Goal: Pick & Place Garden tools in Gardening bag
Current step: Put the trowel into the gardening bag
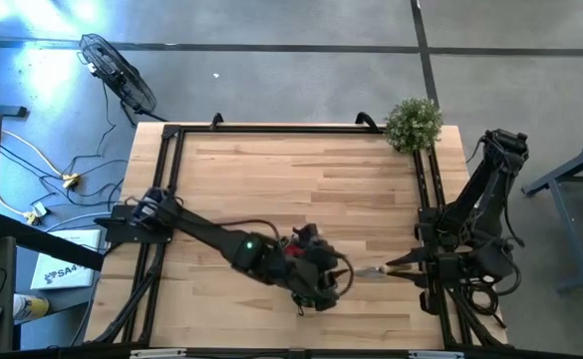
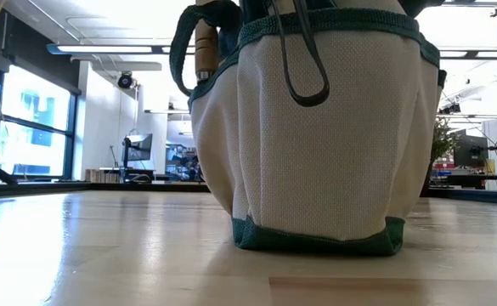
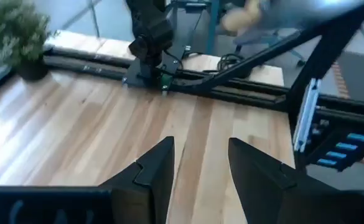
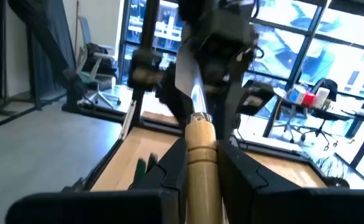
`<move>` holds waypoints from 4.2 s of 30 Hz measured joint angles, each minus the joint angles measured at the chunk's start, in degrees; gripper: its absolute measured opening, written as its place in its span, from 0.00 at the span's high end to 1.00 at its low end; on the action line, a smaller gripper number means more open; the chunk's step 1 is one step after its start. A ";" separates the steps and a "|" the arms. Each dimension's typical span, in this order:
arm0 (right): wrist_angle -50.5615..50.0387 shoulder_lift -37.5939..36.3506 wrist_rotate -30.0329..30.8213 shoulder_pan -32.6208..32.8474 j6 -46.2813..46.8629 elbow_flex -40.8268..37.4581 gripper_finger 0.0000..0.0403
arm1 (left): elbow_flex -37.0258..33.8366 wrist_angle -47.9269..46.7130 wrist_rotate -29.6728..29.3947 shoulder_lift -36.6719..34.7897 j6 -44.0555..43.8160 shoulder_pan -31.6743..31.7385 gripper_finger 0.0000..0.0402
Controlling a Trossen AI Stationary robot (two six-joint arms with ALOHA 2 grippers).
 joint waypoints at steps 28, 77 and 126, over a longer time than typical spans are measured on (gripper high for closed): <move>2.87 -0.02 1.43 3.82 -2.30 0.00 0.87 | 0.10 21.22 1.31 2.58 34.70 -2.53 0.64; 0.77 -0.04 1.85 3.77 0.66 0.04 0.88 | 0.10 29.99 16.56 2.44 35.08 2.95 0.98; -16.54 -0.04 -19.79 -7.56 26.53 0.00 0.68 | 0.12 24.14 19.35 2.47 29.87 2.93 1.00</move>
